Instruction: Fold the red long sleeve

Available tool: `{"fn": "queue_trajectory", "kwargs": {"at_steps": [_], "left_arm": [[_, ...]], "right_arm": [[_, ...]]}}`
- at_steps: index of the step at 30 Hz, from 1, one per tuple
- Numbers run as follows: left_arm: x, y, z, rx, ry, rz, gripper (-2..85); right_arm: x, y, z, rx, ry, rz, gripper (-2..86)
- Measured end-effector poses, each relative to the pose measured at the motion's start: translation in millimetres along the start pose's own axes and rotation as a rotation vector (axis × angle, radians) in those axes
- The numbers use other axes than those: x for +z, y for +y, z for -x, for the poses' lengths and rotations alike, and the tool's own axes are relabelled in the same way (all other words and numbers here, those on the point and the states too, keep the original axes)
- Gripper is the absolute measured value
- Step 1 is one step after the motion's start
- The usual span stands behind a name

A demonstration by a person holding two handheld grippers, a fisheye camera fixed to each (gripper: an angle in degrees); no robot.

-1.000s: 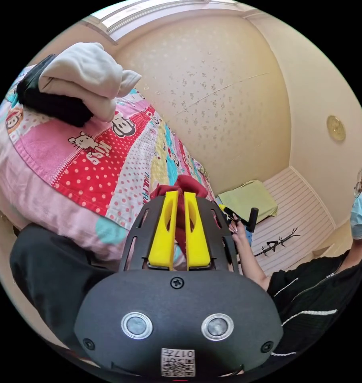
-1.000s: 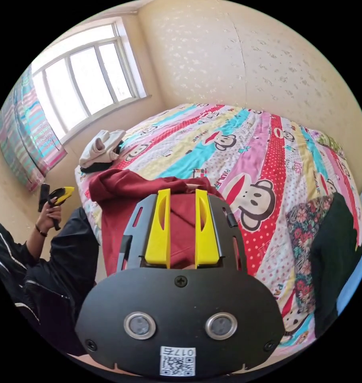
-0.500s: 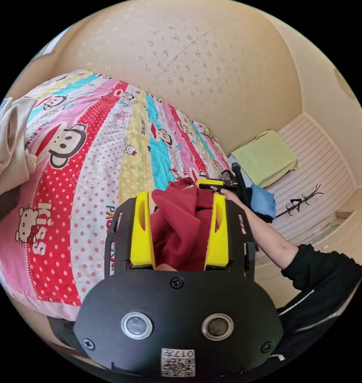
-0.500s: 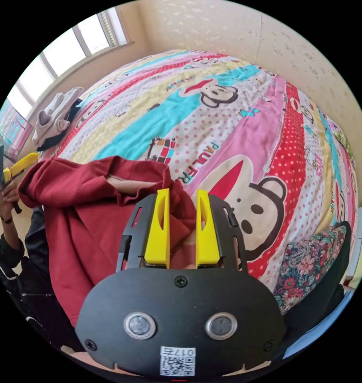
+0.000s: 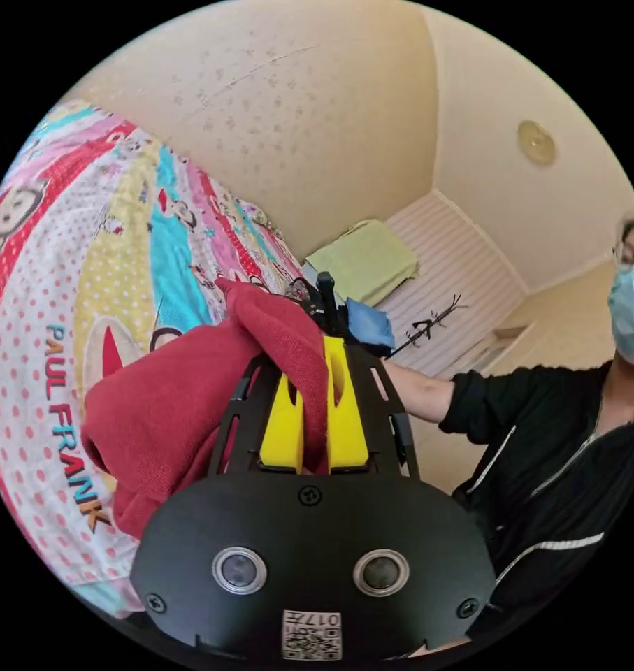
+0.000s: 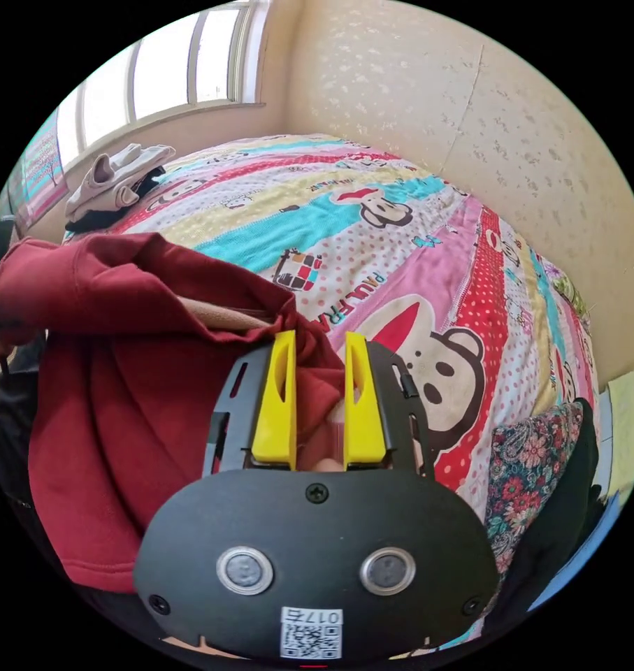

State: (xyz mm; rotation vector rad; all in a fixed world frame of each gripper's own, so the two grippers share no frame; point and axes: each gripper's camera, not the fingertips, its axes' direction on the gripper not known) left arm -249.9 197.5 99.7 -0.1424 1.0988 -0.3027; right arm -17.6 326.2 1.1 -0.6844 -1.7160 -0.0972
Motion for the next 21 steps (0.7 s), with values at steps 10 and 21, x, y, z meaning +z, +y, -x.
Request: {"fn": "queue_trajectory", "kwargs": {"at_steps": [10, 21], "left_arm": [[-117, 84, -68, 0.175, 0.164, -0.386, 4.5], [-173, 76, -187, 0.535, 0.349, -0.531, 4.8]], "right_arm": [[-160, 18, -72, -0.089, -0.662, -0.338, 15.6], [-205, 6, -61, -0.017, -1.391, -0.453, 19.1]]}}
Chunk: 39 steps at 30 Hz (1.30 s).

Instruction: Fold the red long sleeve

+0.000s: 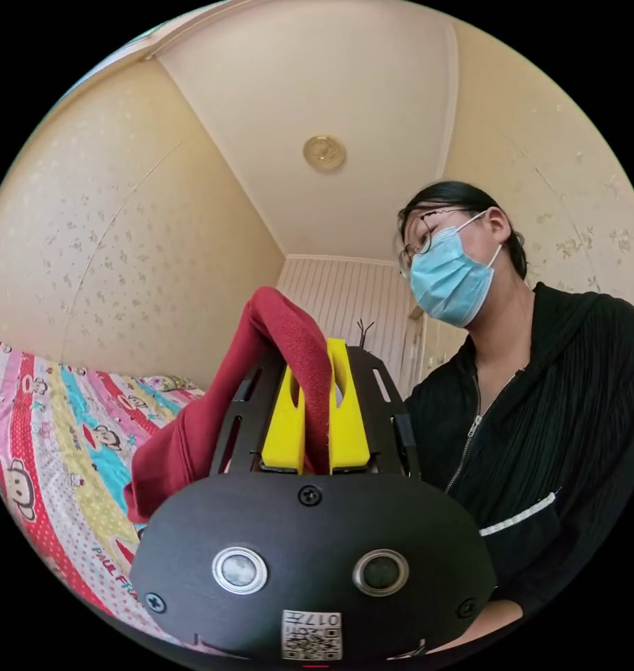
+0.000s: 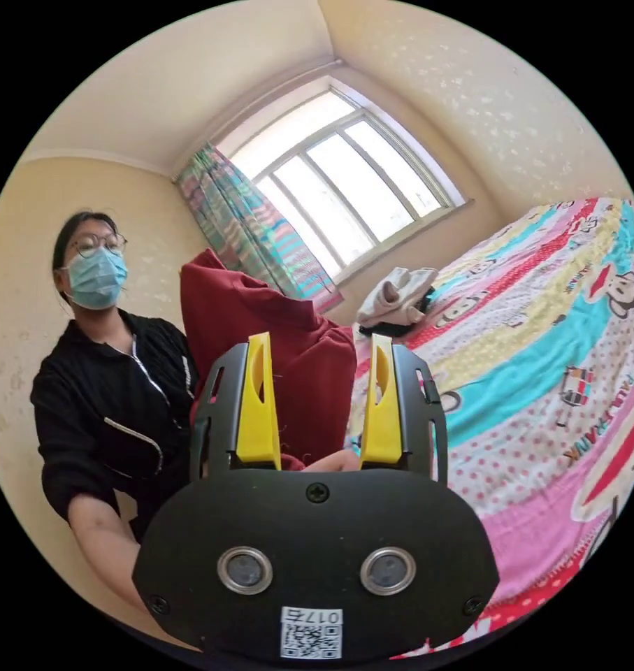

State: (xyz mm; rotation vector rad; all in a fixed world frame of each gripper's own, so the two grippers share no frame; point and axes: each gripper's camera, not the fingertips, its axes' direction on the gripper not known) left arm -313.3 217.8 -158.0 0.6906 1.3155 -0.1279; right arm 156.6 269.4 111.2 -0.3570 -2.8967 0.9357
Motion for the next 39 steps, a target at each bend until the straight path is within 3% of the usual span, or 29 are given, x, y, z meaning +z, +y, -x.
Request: {"fn": "queue_trajectory", "kwargs": {"at_steps": [2, 6, 9, 13, 15, 18, 20, 22, 26, 33, 39], "left_arm": [[-3, -17, -11, 0.044, 0.053, -0.047, 4.8], [6, -60, -22, 0.103, 0.176, -0.032, 4.8], [30, -81, -14, 0.056, 0.344, -0.006, 4.7], [74, -77, 7, -0.102, 0.66, -0.069, 4.8], [85, -68, 11, -0.159, 0.663, -0.087, 4.8], [94, -49, 15, -0.232, 0.68, -0.118, 4.8], [99, -39, 14, -0.254, 0.68, -0.121, 4.8], [100, -30, 7, -0.241, 0.644, -0.129, 4.8], [106, -24, -5, -0.227, 0.675, -0.127, 4.9], [125, -31, -47, -0.218, 0.761, -0.072, 4.9], [130, -50, -98, -0.127, 0.743, -0.015, 4.9]], "right_arm": [[-5, 1, 17, -0.009, -0.126, -0.107, 20.1], [-5, -3, 45, 0.004, -0.133, -0.202, 19.5], [13, -15, 76, -0.012, -0.088, -0.187, 20.1], [24, -23, 124, 0.0, -0.072, -0.328, 21.6], [20, -22, 146, 0.023, -0.093, -0.387, 22.0], [13, -15, 186, 0.011, 0.209, -0.387, 23.1], [8, -2, 205, 0.006, 0.52, -0.39, 23.7], [3, 12, 206, -0.01, 0.567, -0.402, 23.7], [6, 29, 162, 0.001, 0.261, -0.369, 22.8], [52, 23, 126, -0.182, 0.175, -0.39, 24.4], [117, -24, 67, -0.159, -0.37, -0.207, 24.1]]}}
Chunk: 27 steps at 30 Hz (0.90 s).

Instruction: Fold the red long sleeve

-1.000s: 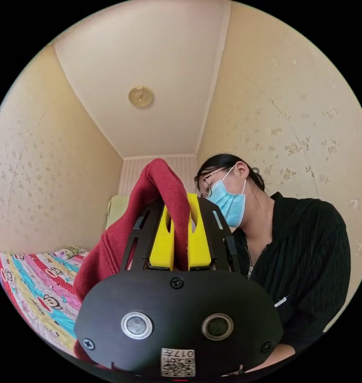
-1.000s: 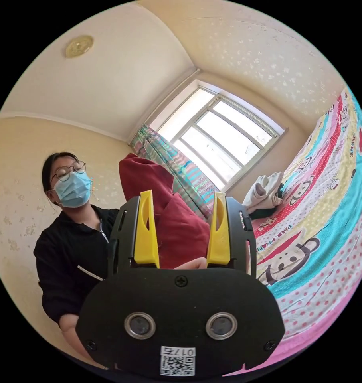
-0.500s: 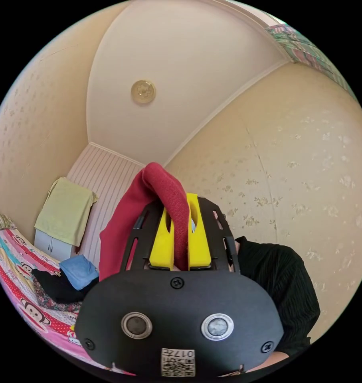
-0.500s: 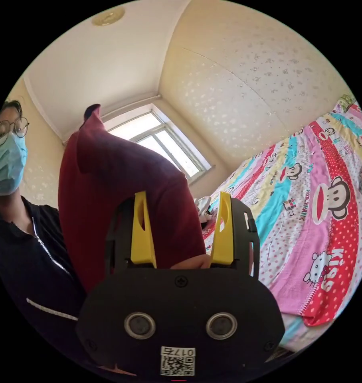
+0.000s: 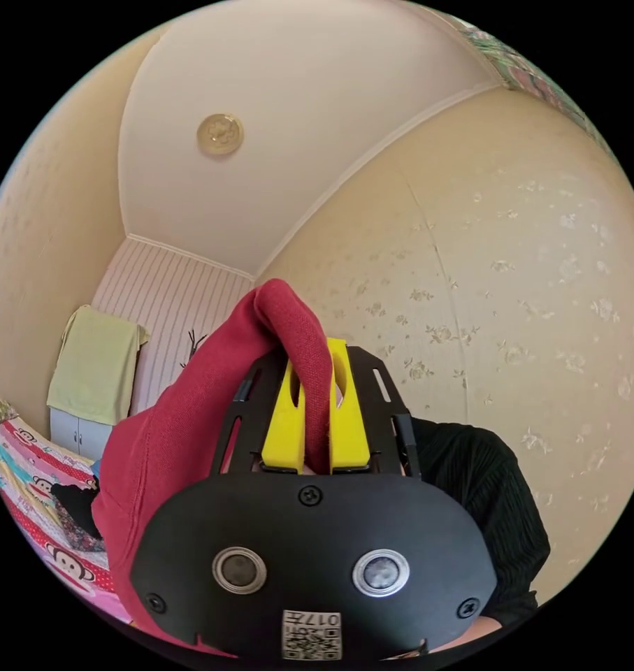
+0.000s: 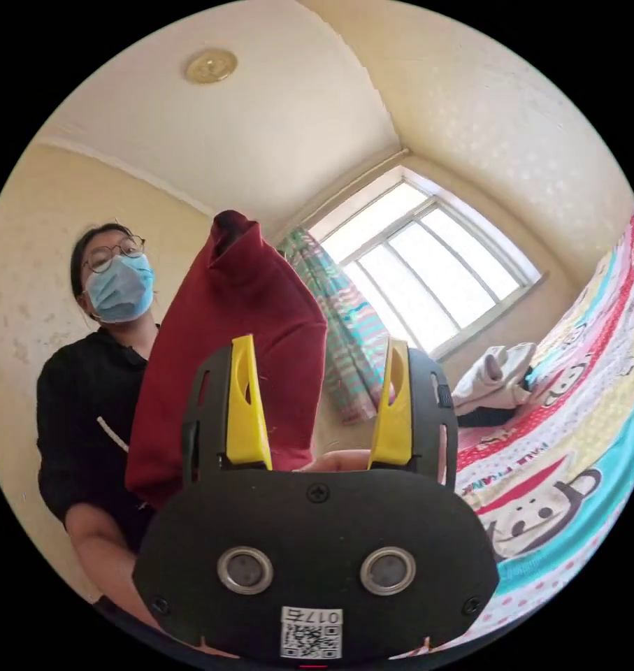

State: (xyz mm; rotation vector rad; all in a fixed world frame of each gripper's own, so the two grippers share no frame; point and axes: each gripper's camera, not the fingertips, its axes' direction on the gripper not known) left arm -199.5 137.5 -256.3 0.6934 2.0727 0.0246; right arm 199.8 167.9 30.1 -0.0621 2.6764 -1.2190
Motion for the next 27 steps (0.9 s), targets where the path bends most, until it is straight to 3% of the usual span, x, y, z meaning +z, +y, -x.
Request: {"fn": "queue_trajectory", "kwargs": {"at_steps": [2, 5, 8, 10, 12, 14, 19, 22, 23, 27], "left_arm": [[8, 0, -6, 0.009, 0.008, 0.012, 5.0], [15, 2, -15, 0.018, -0.02, 0.011, 5.0], [15, 4, -19, 0.01, -0.037, -0.011, 5.0], [12, 4, -24, 0.003, -0.062, -0.028, 5.0], [9, 2, -34, 0.02, -0.123, -0.026, 5.0], [5, 1, -51, 0.043, -0.245, -0.002, 5.0], [6, 11, -110, 0.179, -0.858, 0.225, 4.8], [30, 28, -126, 0.277, -1.165, 0.365, 4.7], [35, 32, -129, 0.301, -1.203, 0.377, 4.7], [66, 56, -151, 0.463, -1.31, 0.479, 4.5]], "right_arm": [[43, -4, -27, 0.044, -0.144, 0.136, 24.0], [91, 2, -50, 0.086, -0.421, 0.164, 22.2], [108, 11, -59, 0.032, -0.587, 0.07, 16.7], [98, 14, -63, 0.021, -0.572, 0.001, 7.5], [72, 12, -51, 0.008, -0.509, -0.066, 4.9], [30, -2, 3, -0.119, -0.302, -0.12, 3.8], [7, -47, 165, -0.337, 0.159, -0.137, 2.7], [55, -66, 258, -0.454, 0.4, -0.029, 2.2], [88, -70, 288, -0.51, 0.547, 0.022, 2.0], [186, -74, 352, -0.67, 0.763, 0.137, 1.9]]}}
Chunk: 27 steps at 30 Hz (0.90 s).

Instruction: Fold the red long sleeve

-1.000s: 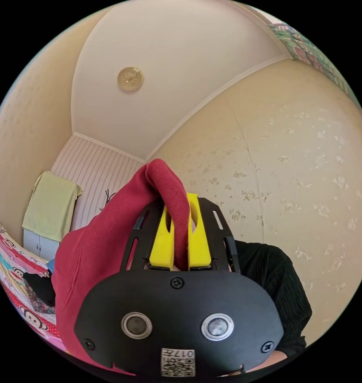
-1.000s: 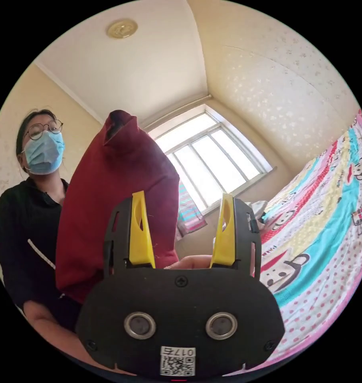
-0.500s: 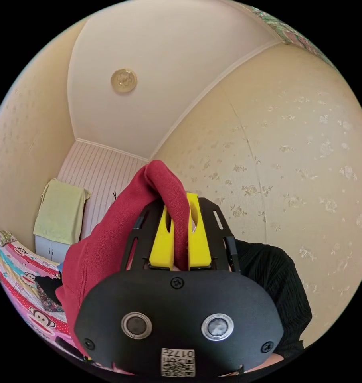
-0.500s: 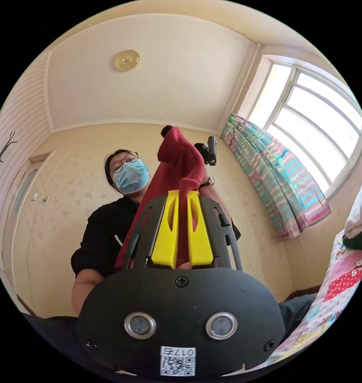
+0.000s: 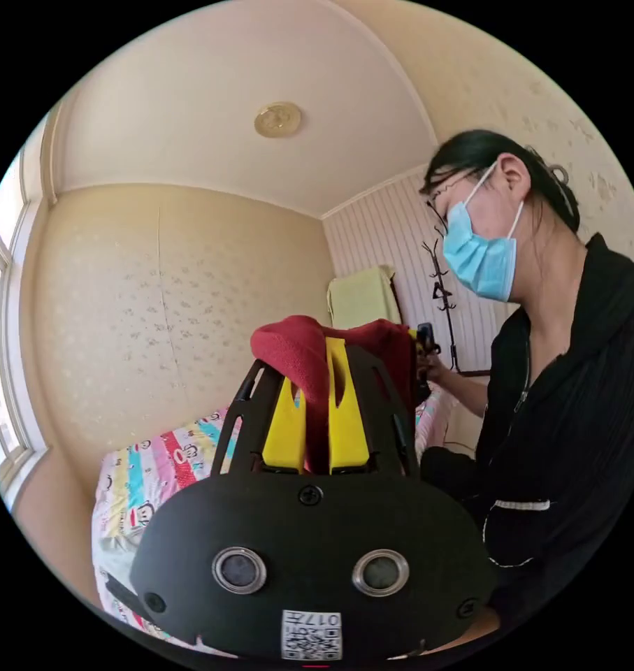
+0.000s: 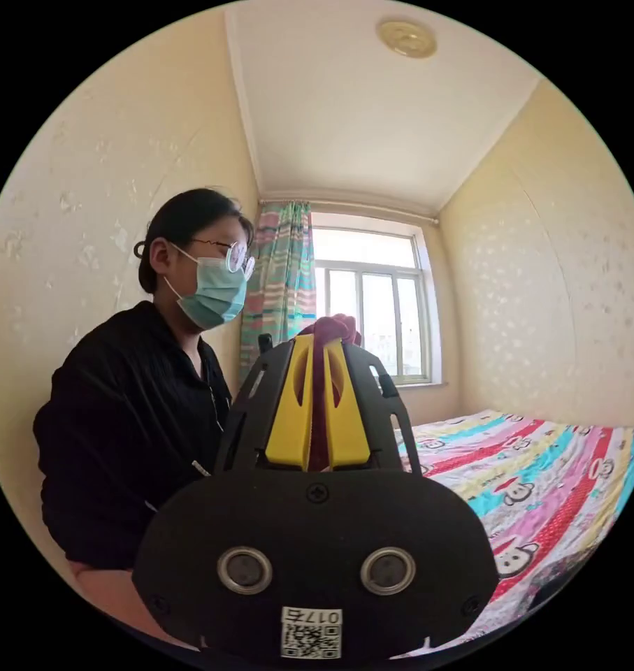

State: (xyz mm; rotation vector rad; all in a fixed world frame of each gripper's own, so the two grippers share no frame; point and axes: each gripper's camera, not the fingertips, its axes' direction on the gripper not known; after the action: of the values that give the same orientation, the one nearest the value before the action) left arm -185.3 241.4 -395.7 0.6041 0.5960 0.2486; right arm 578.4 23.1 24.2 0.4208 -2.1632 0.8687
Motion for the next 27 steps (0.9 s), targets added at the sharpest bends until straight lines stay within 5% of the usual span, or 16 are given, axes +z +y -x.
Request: {"fn": "queue_trajectory", "kwargs": {"at_steps": [6, 9, 15, 17, 20, 23, 27], "left_arm": [[-32, -10, -5, 0.044, 0.008, -0.197, 4.6], [5, -24, 29, 0.01, -0.01, -0.141, 4.7], [184, -10, 199, -0.231, -0.123, 0.032, 6.6], [250, 10, 264, -0.247, -0.159, 0.102, 8.8], [332, 70, 384, -0.54, -0.229, 0.424, 13.6], [312, 121, 426, -0.692, -0.297, 0.401, 12.6], [290, 188, 385, -0.65, -0.125, 0.418, 12.4]], "right_arm": [[57, -27, 35, 0.082, 0.264, -0.027, 2.2], [111, -18, -13, 0.064, 0.423, 0.09, 2.4], [223, 34, -259, 0.128, 0.573, 0.278, 3.6], [258, 77, -389, 0.312, 0.529, 0.306, 5.1], [271, 128, -477, 0.544, 0.673, 0.361, 11.0], [279, 165, -474, 0.54, 0.693, 0.411, 14.9], [281, 236, -423, 0.533, 0.641, 0.505, 15.7]]}}
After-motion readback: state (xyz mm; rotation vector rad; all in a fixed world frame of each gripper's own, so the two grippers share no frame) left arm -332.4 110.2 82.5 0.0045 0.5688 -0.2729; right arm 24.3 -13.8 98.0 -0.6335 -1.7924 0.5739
